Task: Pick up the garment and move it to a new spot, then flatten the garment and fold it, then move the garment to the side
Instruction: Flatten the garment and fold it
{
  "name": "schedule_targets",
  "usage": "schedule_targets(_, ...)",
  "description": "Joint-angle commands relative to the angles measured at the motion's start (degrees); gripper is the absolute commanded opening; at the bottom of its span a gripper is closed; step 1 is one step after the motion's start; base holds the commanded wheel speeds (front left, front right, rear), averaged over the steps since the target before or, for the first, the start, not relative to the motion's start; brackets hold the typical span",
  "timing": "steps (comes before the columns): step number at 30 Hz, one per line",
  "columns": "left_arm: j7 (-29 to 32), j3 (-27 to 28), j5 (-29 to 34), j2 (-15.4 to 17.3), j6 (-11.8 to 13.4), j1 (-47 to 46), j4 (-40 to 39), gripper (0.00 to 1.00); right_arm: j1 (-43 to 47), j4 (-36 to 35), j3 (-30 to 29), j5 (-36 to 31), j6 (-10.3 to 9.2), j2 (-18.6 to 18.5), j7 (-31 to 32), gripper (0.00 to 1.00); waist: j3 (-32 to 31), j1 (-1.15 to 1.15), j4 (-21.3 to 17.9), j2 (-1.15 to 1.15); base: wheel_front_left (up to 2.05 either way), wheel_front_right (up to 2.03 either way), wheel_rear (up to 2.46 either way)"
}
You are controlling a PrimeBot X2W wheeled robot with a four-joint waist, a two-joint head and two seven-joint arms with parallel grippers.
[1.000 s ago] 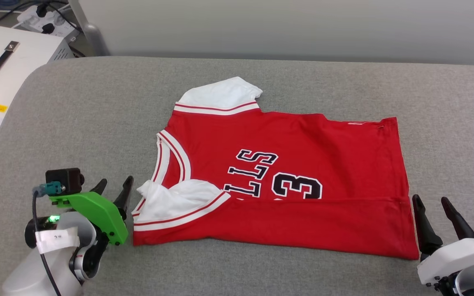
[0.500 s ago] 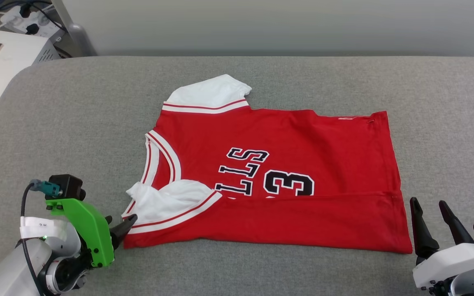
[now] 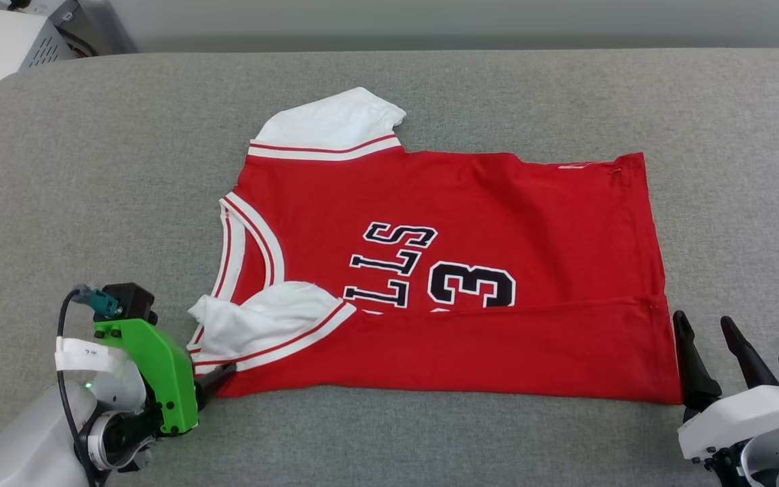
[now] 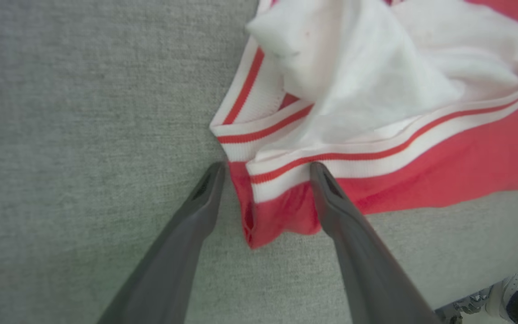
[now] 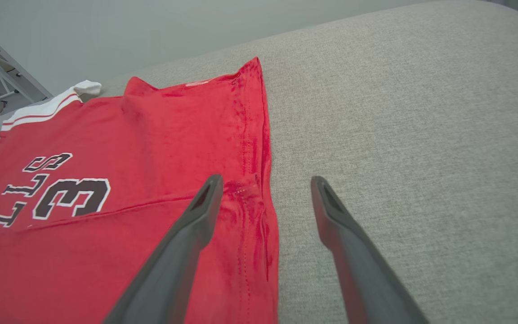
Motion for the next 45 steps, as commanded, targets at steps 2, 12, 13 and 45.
schedule_targets(2, 1.6, -2.5, -0.7, -3.4, -1.1, 0.7, 1.9, 0.16, -0.9, 0.2, -0.4, 0.5, -0.03, -0.3, 0.4, 1.0, -0.1, 0.0, -0.1, -0.01, 0.0, 0.0, 0.0)
schedule_targets(12, -1.8, -2.5, 1.8, -3.0, -2.3, -0.4, 2.5, 0.0, 1.7, 0.4, -2.1, 3.6, -0.03, -2.2, 8.8, 1.0, -2.8, 0.0, 1.0, -0.01, 0.0, 0.0, 0.0)
schedule_targets(13, -2.3, -2.3, 2.0, -2.8, -2.2, -0.5, 2.2, 0.0, 2.0, 0.5, -2.2, 3.9, -0.03, -2.6, 11.0, 1.0, -3.0, 0.0, 1.0, -0.01, 0.0, 0.0, 0.0)
schedule_targets(45, -6.5, -0.8, 3.9, -1.2, 0.3, -0.6, -5.5, 0.0, -2.9, -1.6, 2.8, 4.5, -0.03, -4.4, 44.6, 0.0, -0.5, 0.0, 3.9, -0.01, 0.0, 0.0, 0.0)
